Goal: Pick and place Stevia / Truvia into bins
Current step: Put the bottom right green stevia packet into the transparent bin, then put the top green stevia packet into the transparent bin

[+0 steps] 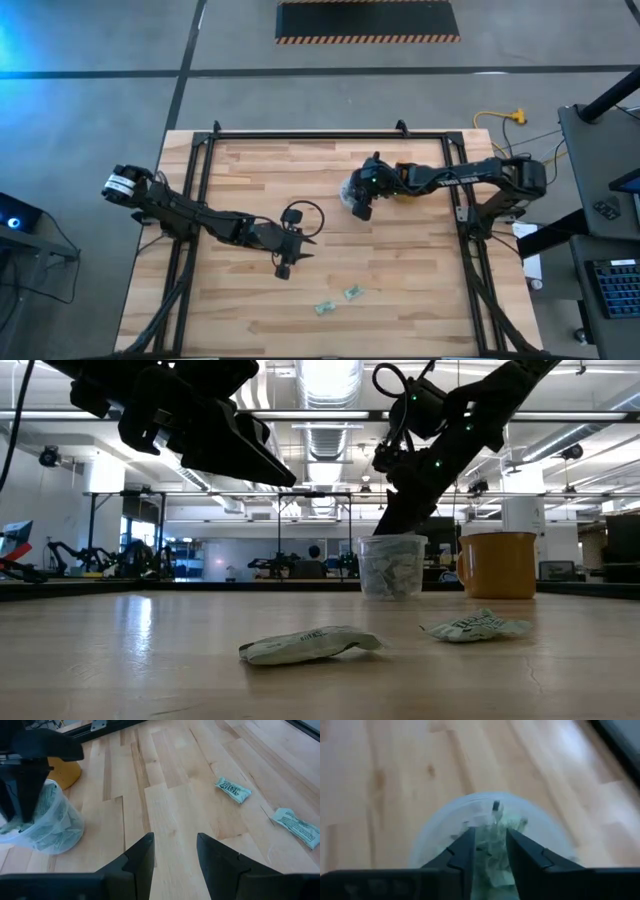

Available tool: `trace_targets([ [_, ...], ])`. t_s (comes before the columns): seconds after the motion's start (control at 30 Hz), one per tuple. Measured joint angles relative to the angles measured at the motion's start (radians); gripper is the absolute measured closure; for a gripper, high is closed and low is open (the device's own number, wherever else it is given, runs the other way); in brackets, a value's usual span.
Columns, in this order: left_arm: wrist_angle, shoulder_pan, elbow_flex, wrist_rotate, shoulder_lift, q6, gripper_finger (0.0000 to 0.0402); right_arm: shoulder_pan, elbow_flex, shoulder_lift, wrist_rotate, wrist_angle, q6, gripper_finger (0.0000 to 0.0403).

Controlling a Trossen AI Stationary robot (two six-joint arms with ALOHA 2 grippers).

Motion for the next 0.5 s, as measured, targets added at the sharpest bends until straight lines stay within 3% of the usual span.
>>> trace_targets([
  [0.2,-0.001,0.000,0.000,0.000,0.000,0.000,0.0270,0.003,0.000,-0.043,0.050,-0.008,-0.004,0.0279],
  [0.5,-0.002,0.000,0.000,0.000,0.000,0.000,0.0270,0.085,0.000,-0.151,0.048,-0.108,0.005,0.0273],
])
